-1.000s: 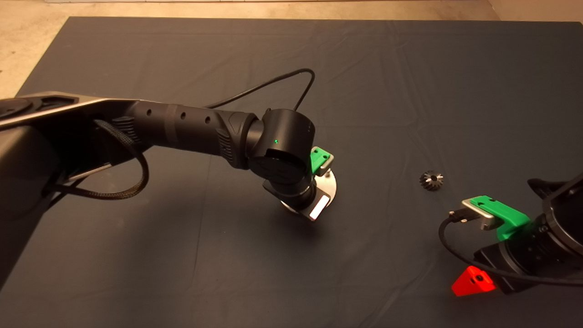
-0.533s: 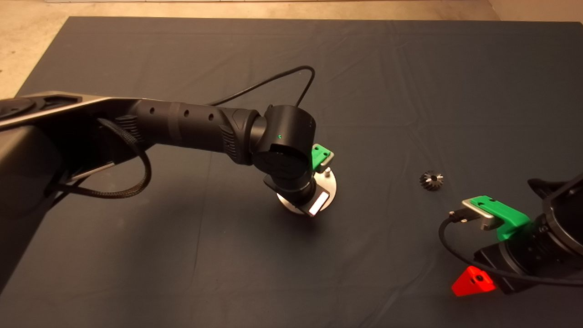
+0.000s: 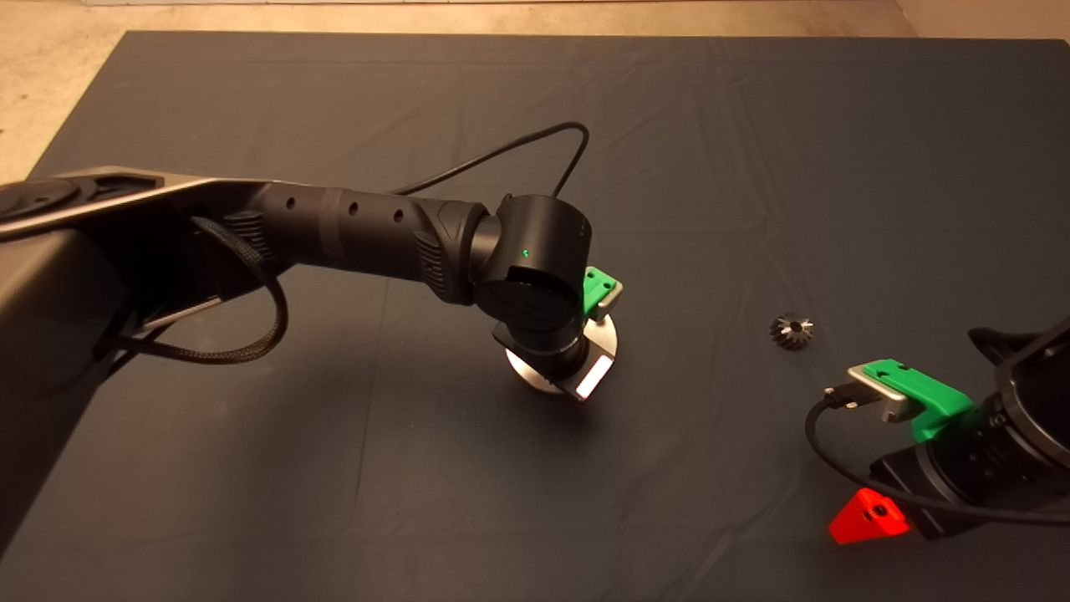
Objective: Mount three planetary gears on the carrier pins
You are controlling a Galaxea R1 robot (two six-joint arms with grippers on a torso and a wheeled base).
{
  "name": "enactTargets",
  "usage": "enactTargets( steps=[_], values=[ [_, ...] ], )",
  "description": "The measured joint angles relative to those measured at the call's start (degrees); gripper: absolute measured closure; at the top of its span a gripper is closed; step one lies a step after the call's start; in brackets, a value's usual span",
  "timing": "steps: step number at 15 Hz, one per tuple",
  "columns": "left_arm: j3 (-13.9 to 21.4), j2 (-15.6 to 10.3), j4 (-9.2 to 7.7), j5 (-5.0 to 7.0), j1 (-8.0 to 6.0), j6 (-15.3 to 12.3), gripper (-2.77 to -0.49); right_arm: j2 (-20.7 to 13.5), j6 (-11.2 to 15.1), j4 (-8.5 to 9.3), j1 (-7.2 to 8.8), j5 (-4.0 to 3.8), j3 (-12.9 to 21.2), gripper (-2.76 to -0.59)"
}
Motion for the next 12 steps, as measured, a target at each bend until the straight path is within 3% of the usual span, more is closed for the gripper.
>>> enactTargets(
  steps=[12],
  values=[
    [-0.1,0.7,-0.02,0.02,0.02,0.0,-0.76,0.0,0.0,0.02,0.0,0.0,0.0,-2.73]
  ],
)
